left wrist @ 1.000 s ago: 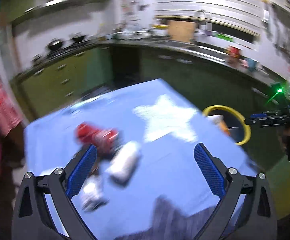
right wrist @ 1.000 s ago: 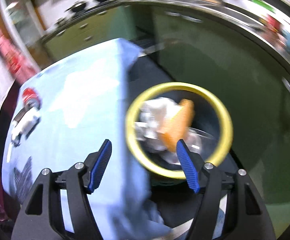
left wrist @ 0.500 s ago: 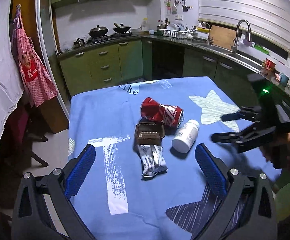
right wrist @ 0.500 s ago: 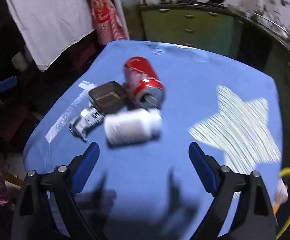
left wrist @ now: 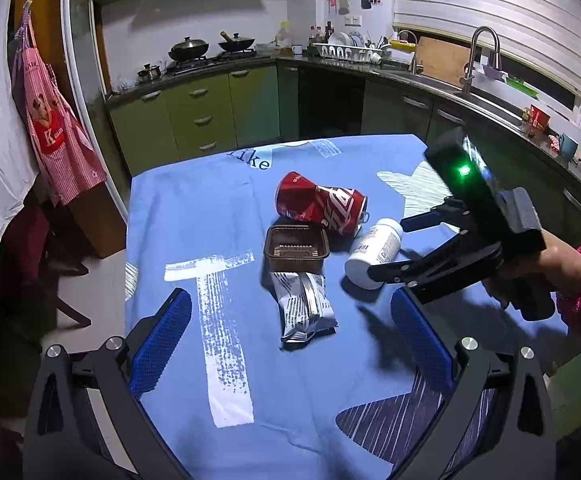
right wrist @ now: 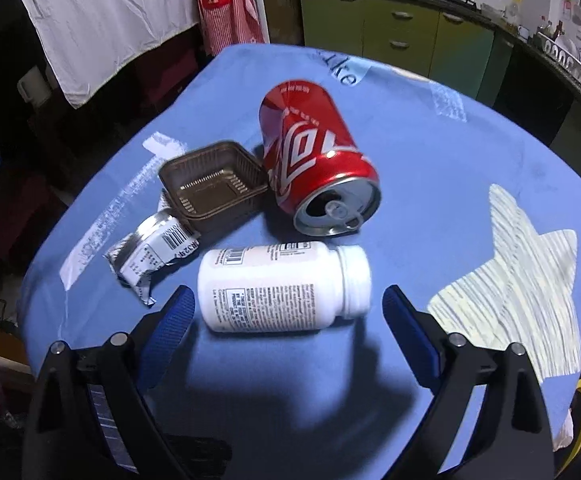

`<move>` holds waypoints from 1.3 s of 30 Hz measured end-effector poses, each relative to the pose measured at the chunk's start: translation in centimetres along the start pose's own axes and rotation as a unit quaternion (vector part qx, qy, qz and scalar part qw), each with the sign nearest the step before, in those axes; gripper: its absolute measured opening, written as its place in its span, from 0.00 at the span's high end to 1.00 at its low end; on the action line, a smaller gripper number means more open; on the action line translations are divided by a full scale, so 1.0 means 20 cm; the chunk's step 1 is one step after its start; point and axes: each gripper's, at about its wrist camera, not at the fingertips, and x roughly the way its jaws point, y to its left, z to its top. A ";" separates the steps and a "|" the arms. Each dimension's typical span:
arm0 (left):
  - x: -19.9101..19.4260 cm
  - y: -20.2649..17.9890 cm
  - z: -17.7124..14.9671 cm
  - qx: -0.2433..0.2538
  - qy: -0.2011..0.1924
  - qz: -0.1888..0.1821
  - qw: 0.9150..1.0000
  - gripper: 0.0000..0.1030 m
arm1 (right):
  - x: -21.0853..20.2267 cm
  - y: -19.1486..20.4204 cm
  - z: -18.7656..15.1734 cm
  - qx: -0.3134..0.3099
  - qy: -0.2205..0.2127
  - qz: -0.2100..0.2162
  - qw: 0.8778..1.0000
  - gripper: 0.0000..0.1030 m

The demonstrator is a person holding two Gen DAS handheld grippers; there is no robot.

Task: Collect trash
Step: 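Grasp the white pill bottle with the right gripper and lift it, then carry the pill bottle over the bin and open the right gripper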

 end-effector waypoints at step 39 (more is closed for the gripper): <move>0.14 -0.19 0.01 0.041 0.029 -0.016 0.999 0.04 | -0.72 -0.84 -0.78 0.217 -0.034 -0.194 0.956 0.22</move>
